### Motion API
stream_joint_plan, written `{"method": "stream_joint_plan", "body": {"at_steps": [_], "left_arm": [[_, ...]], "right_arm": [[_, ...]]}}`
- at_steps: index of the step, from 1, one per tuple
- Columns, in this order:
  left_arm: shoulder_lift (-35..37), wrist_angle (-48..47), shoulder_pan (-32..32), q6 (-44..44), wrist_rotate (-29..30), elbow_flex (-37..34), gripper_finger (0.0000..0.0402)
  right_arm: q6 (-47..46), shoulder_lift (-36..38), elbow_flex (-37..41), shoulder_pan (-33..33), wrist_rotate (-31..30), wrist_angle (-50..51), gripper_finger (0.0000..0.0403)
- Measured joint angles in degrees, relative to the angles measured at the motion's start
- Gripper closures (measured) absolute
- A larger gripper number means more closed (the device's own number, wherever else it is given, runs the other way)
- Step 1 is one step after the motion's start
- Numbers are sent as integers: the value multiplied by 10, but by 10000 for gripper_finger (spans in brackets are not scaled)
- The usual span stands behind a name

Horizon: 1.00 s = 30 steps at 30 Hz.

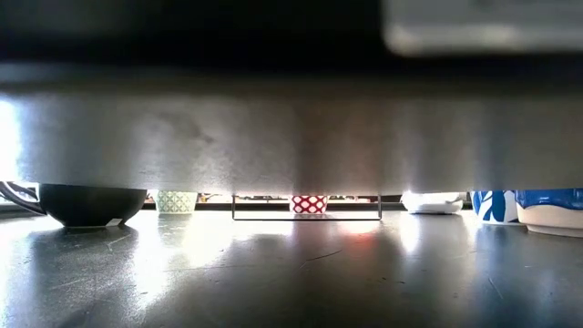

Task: Place coffee mugs
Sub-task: Put the light green mug on the shelf

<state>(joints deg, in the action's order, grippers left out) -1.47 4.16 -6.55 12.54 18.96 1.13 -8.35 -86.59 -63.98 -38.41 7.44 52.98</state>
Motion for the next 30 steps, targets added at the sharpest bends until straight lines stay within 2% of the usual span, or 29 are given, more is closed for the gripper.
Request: {"method": "stream_joint_plan", "body": {"at_steps": [11,15,18,30], "left_arm": [[0,0,0,0,0,0,319],[0,0,0,0,0,0,319],[0,0,0,0,0,0,319],[0,0,0,0,0,0,319]], "right_arm": [[355,1,-33,58,-7,18,389],[443,1,-31,72,-10,16,388],[452,0,-31,75,-10,14,375],[368,-17,-30,74,-15,-16,322]]}}
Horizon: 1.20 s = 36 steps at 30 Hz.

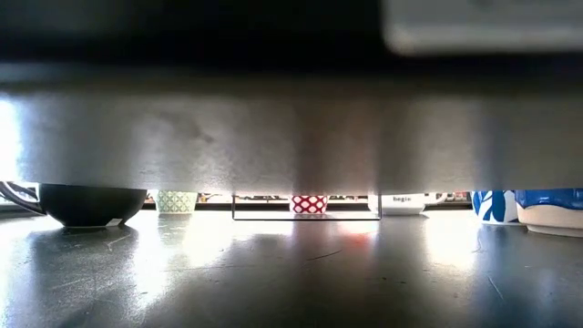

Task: Place coffee mugs
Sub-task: Put the light green mug on the shelf

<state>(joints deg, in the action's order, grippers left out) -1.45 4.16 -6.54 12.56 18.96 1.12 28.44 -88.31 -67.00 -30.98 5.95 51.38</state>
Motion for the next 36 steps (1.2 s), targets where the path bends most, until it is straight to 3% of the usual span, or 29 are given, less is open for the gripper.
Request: {"method": "stream_joint_plan", "body": {"at_steps": [15,29,36], "left_arm": [[0,0,0,0,0,0,319],[0,0,0,0,0,0,319],[0,0,0,0,0,0,319]], "right_arm": [[-351,5,0,4,50,-26,323],[-378,-44,0,5,46,-63,343],[-372,-60,-2,5,40,-60,386]]}}
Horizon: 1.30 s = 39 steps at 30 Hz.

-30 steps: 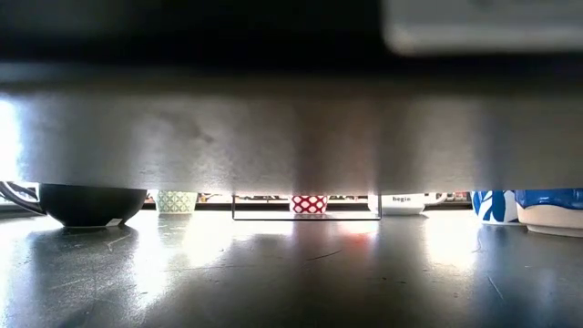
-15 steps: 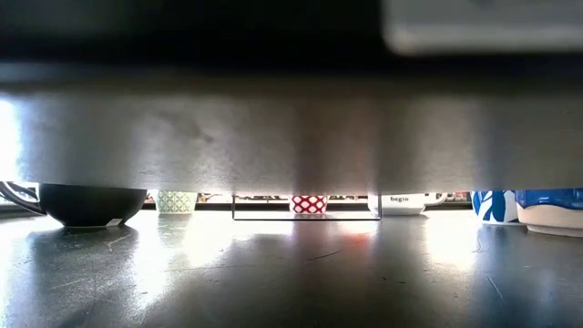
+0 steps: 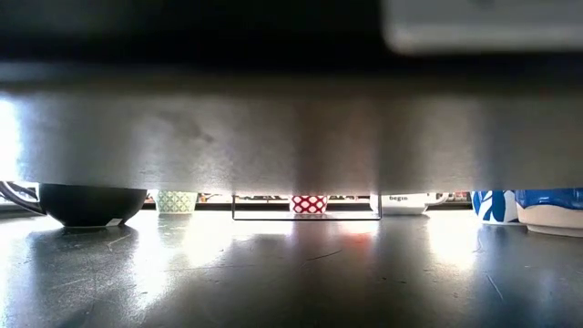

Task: Place coffee mugs
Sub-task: Put the light green mug on the shelf

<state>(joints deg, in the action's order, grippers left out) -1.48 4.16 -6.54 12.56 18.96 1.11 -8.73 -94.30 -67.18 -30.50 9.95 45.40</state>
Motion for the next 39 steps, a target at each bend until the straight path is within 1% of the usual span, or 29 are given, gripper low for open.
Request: {"method": "stream_joint_plan", "body": {"at_steps": [4,8,12,15,20,23,27,34,39], "left_arm": [[0,0,0,0,0,0,319],[0,0,0,0,0,0,319],[0,0,0,0,0,0,319],[0,0,0,0,0,0,319],[0,0,0,0,0,0,319],[0,0,0,0,0,0,319],[0,0,0,0,0,0,319],[0,0,0,0,0,0,319],[0,0,0,0,0,0,319]], "right_arm": [[18,12,1,0,4,14,388],[63,38,-10,0,6,52,389],[102,56,-52,1,-22,134,389],[122,64,-97,6,-30,194,390],[146,70,-169,38,-40,272,390],[137,71,-206,66,-42,297,389],[108,72,-236,106,-40,322,390],[14,73,-246,171,-41,376,390],[-23,72,-246,237,-27,367,390]]}}
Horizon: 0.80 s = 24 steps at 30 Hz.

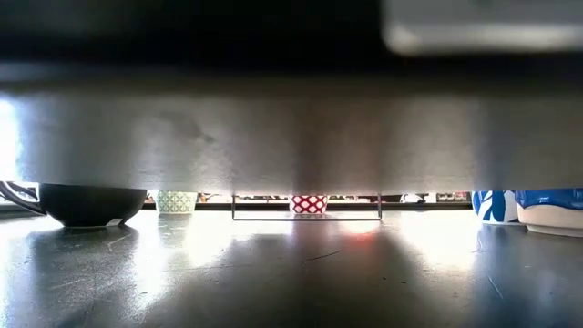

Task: Place coffee mugs
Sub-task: Put the light green mug on the shelf

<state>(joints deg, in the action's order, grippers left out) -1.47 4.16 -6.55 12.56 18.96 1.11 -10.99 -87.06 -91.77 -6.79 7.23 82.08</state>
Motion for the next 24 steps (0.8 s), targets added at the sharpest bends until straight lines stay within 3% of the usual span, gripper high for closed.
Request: {"method": "stream_joint_plan", "body": {"at_steps": [10,16,24], "left_arm": [[0,0,0,0,0,0,319],[0,0,0,0,0,0,319],[0,0,0,0,0,0,319]], "right_arm": [[-55,-23,0,126,7,-37,390],[8,-54,0,165,7,-126,390],[88,-106,0,165,5,-167,390]]}}
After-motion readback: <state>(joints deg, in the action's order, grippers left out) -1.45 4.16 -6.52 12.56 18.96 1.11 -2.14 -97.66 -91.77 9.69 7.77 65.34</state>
